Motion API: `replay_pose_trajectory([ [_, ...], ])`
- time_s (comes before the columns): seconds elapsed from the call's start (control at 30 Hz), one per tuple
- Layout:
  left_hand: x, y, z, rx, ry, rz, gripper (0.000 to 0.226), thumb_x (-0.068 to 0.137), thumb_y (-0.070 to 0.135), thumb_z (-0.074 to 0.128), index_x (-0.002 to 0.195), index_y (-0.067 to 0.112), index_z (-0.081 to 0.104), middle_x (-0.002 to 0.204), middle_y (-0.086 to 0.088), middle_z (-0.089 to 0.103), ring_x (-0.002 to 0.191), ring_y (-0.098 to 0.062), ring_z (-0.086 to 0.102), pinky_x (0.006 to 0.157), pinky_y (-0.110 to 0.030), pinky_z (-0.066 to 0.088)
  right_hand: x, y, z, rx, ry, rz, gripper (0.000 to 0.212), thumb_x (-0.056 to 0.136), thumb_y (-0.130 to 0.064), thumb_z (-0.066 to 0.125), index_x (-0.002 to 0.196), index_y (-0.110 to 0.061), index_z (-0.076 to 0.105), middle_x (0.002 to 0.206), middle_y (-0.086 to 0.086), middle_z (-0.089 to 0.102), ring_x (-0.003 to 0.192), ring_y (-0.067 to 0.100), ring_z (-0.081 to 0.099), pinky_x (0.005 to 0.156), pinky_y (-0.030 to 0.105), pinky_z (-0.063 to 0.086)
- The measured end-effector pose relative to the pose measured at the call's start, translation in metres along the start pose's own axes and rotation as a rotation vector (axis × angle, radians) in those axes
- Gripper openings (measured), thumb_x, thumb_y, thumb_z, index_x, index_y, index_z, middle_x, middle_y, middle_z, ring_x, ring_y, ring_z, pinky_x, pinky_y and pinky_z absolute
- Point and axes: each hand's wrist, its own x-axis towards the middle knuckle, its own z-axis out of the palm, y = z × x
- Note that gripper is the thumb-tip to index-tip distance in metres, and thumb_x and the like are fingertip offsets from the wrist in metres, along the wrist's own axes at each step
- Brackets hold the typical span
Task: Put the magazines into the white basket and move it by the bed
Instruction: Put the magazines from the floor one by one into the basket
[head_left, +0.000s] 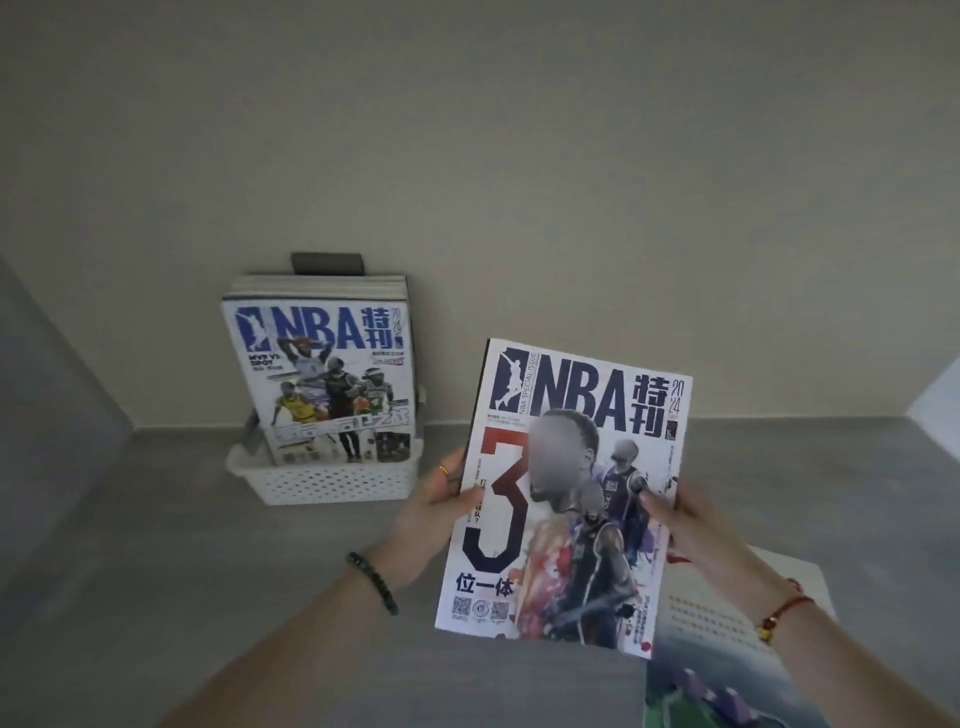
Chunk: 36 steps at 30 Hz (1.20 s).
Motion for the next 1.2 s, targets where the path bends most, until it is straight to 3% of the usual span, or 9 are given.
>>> replay_pose_trajectory([
  [0.13,-0.005,0.038,-0.073,0.131,0.195,0.092,0.041,0.086,-0.002,0.050,0.110,0.030,0.056,0.100,0.007,0.069,0.094,-0.015,0.067,0.081,-0.035,0.055,0.016,-0.075,0.061,-0.112,0.117,-0.208,0.003,0.086,-0.020,0.056,0.087,-0.022,0.057,0.089,0.006,0.070,0.085,0.024,0.066,0.072,0.038,0.055],
  [0.27,-0.002,0.085,-0.147,0.273,0.400,0.223,0.030,0.085,0.006,0.055,0.091,0.035,0.061,0.086,0.017,0.070,0.081,-0.004,0.069,0.065,-0.022,0.056,0.046,-0.147,0.123,-0.030,0.248,-0.399,0.002,0.079,-0.013,0.066,0.078,-0.014,0.065,0.074,-0.002,0.065,0.049,-0.006,0.058,0.041,0.004,0.040],
  [0.37,0.006,0.113,-0.193,0.342,0.464,0.289,0.025,0.084,0.007,0.058,0.083,0.030,0.064,0.084,0.012,0.069,0.070,0.003,0.067,0.059,-0.012,0.053,0.071,-0.181,0.161,0.083,0.252,-0.411,0.005,0.079,-0.011,0.065,0.082,-0.016,0.066,0.074,-0.003,0.065,0.052,-0.006,0.057,0.043,0.003,0.039],
  [0.6,0.034,0.104,-0.257,0.392,0.627,0.237,0.016,0.075,0.010,0.069,0.081,0.025,0.068,0.089,-0.001,0.069,0.078,-0.011,0.065,0.071,-0.026,0.055,0.110,-0.192,0.222,0.054,0.298,-0.356,0.023,0.084,-0.013,0.059,0.062,-0.018,0.059,0.059,-0.009,0.057,0.042,-0.007,0.047,0.042,0.005,0.033],
  [0.73,0.048,0.073,-0.272,0.365,0.690,0.142,0.013,0.072,0.010,0.072,0.076,0.021,0.069,0.082,0.000,0.068,0.082,-0.019,0.066,0.080,-0.036,0.054,0.126,-0.171,0.243,0.066,0.357,-0.253,0.012,0.079,-0.018,0.066,0.068,-0.023,0.066,0.065,-0.013,0.061,0.059,0.000,0.053,0.056,0.012,0.043],
  [0.83,0.058,0.050,-0.276,0.334,0.698,0.073,0.011,0.071,0.009,0.072,0.077,0.018,0.069,0.085,-0.004,0.070,0.077,-0.013,0.065,0.072,-0.030,0.055,0.138,-0.154,0.254,0.083,0.396,-0.154,0.002,0.075,-0.018,0.070,0.075,-0.017,0.071,0.069,-0.008,0.064,0.063,0.005,0.057,0.069,0.026,0.048],
  [0.93,0.065,0.033,-0.282,0.302,0.696,0.041,0.015,0.069,0.005,0.073,0.070,0.019,0.067,0.080,0.001,0.069,0.074,-0.010,0.064,0.071,-0.031,0.055,0.146,-0.136,0.263,0.108,0.428,-0.111,0.002,0.073,-0.018,0.071,0.074,-0.019,0.069,0.065,-0.014,0.062,0.065,0.004,0.059,0.069,0.026,0.050],
  [1.1,0.076,0.013,-0.294,0.314,0.726,-0.002,0.020,0.066,0.006,0.076,0.077,0.011,0.061,0.086,-0.005,0.067,0.084,-0.024,0.064,0.082,-0.045,0.053,0.154,-0.118,0.272,0.091,0.473,-0.120,0.016,0.070,-0.024,0.074,0.083,-0.017,0.067,0.071,-0.010,0.064,0.069,0.004,0.060,0.063,0.020,0.049],
  [1.2,0.082,0.008,-0.298,0.324,0.698,0.041,0.034,0.067,0.006,0.075,0.096,0.010,0.057,0.101,-0.006,0.065,0.085,-0.014,0.062,0.077,-0.033,0.053,0.161,-0.117,0.274,0.100,0.499,-0.126,0.041,0.073,-0.025,0.072,0.109,-0.016,0.054,0.100,-0.003,0.060,0.086,0.014,0.057,0.075,0.027,0.047],
])
